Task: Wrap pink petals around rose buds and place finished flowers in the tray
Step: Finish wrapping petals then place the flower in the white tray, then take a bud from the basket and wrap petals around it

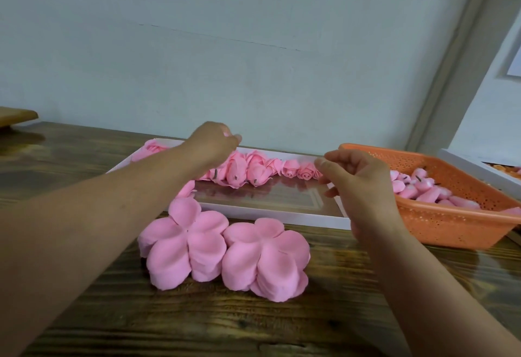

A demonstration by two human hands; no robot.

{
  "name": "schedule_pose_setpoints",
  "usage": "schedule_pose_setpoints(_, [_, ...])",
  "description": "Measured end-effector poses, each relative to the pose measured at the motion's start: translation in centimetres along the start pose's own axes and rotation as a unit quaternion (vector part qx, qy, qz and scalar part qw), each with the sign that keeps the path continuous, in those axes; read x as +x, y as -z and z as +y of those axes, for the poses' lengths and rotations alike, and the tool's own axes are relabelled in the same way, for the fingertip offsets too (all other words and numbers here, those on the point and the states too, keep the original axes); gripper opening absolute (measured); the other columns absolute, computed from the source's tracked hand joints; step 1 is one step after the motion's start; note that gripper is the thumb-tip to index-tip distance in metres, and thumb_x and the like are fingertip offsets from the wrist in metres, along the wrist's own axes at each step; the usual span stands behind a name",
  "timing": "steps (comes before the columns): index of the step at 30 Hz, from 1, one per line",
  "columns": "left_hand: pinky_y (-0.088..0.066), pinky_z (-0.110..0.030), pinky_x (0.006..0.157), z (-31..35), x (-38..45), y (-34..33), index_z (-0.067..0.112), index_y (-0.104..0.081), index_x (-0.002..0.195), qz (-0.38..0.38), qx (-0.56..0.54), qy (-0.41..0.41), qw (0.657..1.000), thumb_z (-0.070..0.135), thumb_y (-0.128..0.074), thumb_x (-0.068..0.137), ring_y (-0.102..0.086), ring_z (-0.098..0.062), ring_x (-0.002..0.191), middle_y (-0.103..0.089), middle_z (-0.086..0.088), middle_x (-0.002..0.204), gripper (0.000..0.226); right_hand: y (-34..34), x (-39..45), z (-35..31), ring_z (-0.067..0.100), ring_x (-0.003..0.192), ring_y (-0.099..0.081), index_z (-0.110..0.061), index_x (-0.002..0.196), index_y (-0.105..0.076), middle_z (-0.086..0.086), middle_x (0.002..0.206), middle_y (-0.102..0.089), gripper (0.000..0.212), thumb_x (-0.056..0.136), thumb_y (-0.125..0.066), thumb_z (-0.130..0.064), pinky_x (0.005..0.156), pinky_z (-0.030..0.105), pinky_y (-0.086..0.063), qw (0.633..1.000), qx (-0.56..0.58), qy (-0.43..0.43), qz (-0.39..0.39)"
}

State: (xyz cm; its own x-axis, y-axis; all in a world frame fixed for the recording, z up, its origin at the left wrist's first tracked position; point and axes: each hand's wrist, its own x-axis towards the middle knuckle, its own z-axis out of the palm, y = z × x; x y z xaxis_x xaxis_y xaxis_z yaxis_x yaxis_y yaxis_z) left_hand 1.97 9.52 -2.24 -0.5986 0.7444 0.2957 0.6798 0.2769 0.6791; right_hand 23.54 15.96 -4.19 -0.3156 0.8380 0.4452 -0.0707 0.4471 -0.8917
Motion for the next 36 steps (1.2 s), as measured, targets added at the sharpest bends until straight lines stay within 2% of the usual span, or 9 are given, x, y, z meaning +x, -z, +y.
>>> schedule_pose_setpoints(4, [-0.037, -0.030, 0.066, -2.6, 0.8, -0.9, 0.010, -0.045, 0.065, -0.047, 0.238, -0.013, 0.970, 0.031, -0.046, 0.098, -0.049, -0.027, 0.077, -0.049, -0.006, 0.071, 0.039, 0.4, 0.3, 0.2, 0.002, 0.053, -0.059, -0.016, 0.087, -0.062, 0.001, 0.072, -0.066, 0.012, 0.082, -0.070, -0.009, 0.046, 0.017, -0.047, 1.000, -0.013, 0.010, 0.003])
schedule_pose_setpoints(7, [-0.041, -0.030, 0.068, -3.7, 0.8, -1.5, 0.010, -0.051, 0.072, -0.110, 0.326, -0.021, 0.939, 0.023, -0.049, 0.096, -0.056, -0.027, 0.083, -0.054, -0.007, 0.077, 0.028, 0.5, 0.5, 0.3, 0.001, 0.052, -0.059, -0.014, 0.088, -0.062, 0.002, 0.072, -0.066, 0.011, 0.082, -0.069, -0.008, 0.046, 0.016, -0.046, 1.000, -0.019, 0.016, 0.004])
schedule_pose_setpoints(12, [-0.034, -0.029, 0.060, -4.2, 1.2, -2.4, 0.012, -0.049, 0.081, -0.162, 0.342, -0.030, 0.925, 0.034, -0.049, 0.097, -0.046, -0.020, 0.063, -0.045, -0.002, 0.057, 0.027, 0.4, 0.4, 0.4, 0.001, 0.048, -0.057, -0.018, 0.079, -0.062, -0.008, 0.055, -0.062, 0.013, 0.080, -0.071, -0.009, 0.044, 0.016, -0.045, 0.999, -0.028, 0.021, -0.013])
schedule_pose_setpoints(15, [-0.033, -0.028, 0.065, -4.7, 1.3, -2.8, 0.016, -0.042, 0.073, -0.171, 0.352, -0.028, 0.920, 0.039, -0.048, 0.097, -0.048, -0.022, 0.076, -0.050, -0.003, 0.070, 0.034, 0.3, 0.4, 0.5, 0.001, 0.048, -0.057, -0.019, 0.079, -0.063, -0.009, 0.052, -0.062, 0.013, 0.079, -0.071, -0.009, 0.044, 0.016, -0.044, 0.999, -0.030, 0.025, -0.018])
schedule_pose_setpoints(18, [-0.031, -0.032, 0.074, -5.5, 1.2, -3.0, 0.020, -0.054, 0.099, -0.166, 0.380, -0.021, 0.910, 0.041, -0.039, 0.100, -0.046, -0.022, 0.092, -0.059, -0.005, 0.103, 0.026, 0.5, 0.5, 0.5, 0.001, 0.049, -0.058, -0.019, 0.079, -0.062, -0.011, 0.051, -0.062, 0.013, 0.080, -0.071, -0.009, 0.044, 0.016, -0.045, 0.999, -0.028, 0.028, -0.014])
schedule_pose_setpoints(21, [-0.034, -0.039, 0.087, -6.2, 0.9, -3.1, 0.023, -0.058, 0.120, -0.183, 0.372, -0.002, 0.910, 0.038, -0.035, 0.102, -0.045, -0.026, 0.111, -0.055, -0.005, 0.124, 0.032, 0.4, 0.5, 0.5, 0.001, 0.048, -0.057, -0.019, 0.079, -0.062, -0.012, 0.050, -0.062, 0.013, 0.080, -0.070, -0.008, 0.044, 0.016, -0.045, 0.999, -0.025, 0.030, -0.020])
schedule_pose_setpoints(25, [-0.040, -0.033, 0.085, -6.3, 0.9, -3.4, 0.010, -0.056, 0.109, -0.197, 0.333, -0.001, 0.922, 0.034, -0.039, 0.102, -0.050, -0.029, 0.103, -0.056, -0.017, 0.122, 0.030, 0.3, 0.4, 0.6, 0.002, 0.049, -0.057, -0.019, 0.079, -0.063, -0.013, 0.052, -0.062, 0.013, 0.080, -0.070, -0.009, 0.044, 0.016, -0.044, 0.999, -0.029, 0.032, -0.025])
schedule_pose_setpoints(34, [-0.042, -0.031, 0.090, -5.9, 0.9, -3.5, 0.001, -0.050, 0.123, -0.205, 0.332, 0.015, 0.921, 0.029, -0.040, 0.102, -0.051, -0.033, 0.113, -0.047, -0.023, 0.127, 0.036, 0.3, 0.4, 0.6, 0.002, 0.048, -0.057, -0.019, 0.078, -0.063, -0.009, 0.054, -0.061, 0.013, 0.080, -0.070, -0.008, 0.044, 0.016, -0.044, 0.999, -0.038, 0.029, -0.018])
schedule_pose_setpoints(36, [-0.042, -0.032, 0.090, -5.9, 1.0, -3.5, 0.000, -0.048, 0.124, -0.207, 0.335, 0.012, 0.919, 0.028, -0.041, 0.102, -0.050, -0.032, 0.113, -0.046, -0.020, 0.119, 0.036, 0.4, 0.4, 0.3, 0.003, 0.049, -0.057, -0.017, 0.080, -0.064, -0.006, 0.058, -0.062, 0.011, 0.081, -0.070, -0.008, 0.045, 0.016, -0.045, 0.998, -0.042, 0.032, -0.017])
